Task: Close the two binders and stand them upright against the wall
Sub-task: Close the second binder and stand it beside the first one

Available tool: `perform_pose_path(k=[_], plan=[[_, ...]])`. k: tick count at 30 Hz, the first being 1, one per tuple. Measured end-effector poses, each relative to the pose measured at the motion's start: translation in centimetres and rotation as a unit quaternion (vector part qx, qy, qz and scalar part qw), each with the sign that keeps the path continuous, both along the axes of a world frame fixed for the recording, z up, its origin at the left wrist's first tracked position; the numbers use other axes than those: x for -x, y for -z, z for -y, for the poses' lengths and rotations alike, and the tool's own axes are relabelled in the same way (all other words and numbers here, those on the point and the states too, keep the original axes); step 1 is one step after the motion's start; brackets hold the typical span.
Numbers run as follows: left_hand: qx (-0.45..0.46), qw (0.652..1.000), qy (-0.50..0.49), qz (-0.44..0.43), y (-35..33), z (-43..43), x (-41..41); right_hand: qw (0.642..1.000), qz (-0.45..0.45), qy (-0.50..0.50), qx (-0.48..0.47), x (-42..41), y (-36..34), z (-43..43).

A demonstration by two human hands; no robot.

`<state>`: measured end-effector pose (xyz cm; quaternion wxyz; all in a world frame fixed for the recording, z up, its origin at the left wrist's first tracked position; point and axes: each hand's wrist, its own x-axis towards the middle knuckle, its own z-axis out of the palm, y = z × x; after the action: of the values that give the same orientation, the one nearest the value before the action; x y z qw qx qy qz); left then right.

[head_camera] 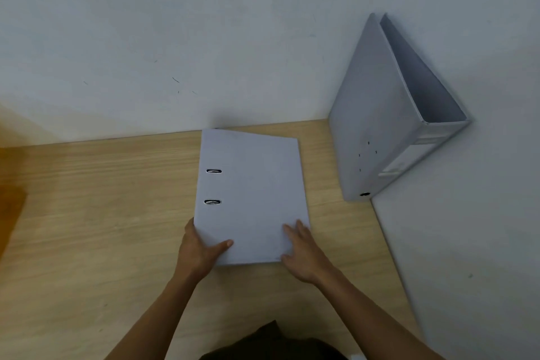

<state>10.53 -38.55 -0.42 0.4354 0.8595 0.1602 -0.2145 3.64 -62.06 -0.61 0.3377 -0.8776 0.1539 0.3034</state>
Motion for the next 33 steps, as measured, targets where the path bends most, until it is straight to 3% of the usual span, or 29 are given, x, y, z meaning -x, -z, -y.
perform_pose_path(k=[7, 9, 11, 13, 17, 21, 24, 27, 30, 33], plan=[[0.016, 0.999, -0.018, -0.02, -0.6, 0.3, -0.1, 0.998, -0.002, 0.035, -0.049, -0.7, 0.7, 0.5], [0.067, 0.993, -0.067, -0.064, -0.7, -0.3, -0.6, 0.997, -0.022, 0.039, -0.057, -1.0, 0.3, 0.3], [0.172, 0.963, -0.132, -0.157, -1.6, -1.0, -1.3, 0.995, -0.05, 0.06, -0.069, -1.8, -0.5, 0.1], [0.242, 0.937, -0.128, -0.218, -2.4, -1.6, -1.4, 0.989, -0.07, 0.095, -0.086, -2.6, -1.4, -0.2], [0.418, 0.879, -0.09, -0.211, -3.8, -0.7, -1.2, 0.978, -0.049, 0.148, -0.137, -3.8, -3.3, -1.9], [0.517, 0.818, -0.041, -0.251, -6.0, -0.4, -1.8, 0.974, -0.02, 0.166, -0.151, -3.6, -5.4, -5.7], [0.526, 0.811, 0.039, -0.254, -7.1, -1.1, -2.6, 0.97, 0.026, 0.197, -0.141, -3.5, -6.8, -8.3], [0.486, 0.839, 0.127, -0.21, -8.7, -0.9, -2.8, 0.945, 0.091, 0.252, -0.186, -3.2, -7.5, -9.1], [0.448, 0.861, 0.181, -0.159, -9.5, -0.5, -2.2, 0.928, 0.149, 0.246, -0.237, -2.8, -9.9, -9.0], [0.448, 0.86, 0.219, -0.108, -10.2, -0.2, -1.3, 0.924, 0.194, 0.231, -0.234, -2.3, -13.1, -9.1]])
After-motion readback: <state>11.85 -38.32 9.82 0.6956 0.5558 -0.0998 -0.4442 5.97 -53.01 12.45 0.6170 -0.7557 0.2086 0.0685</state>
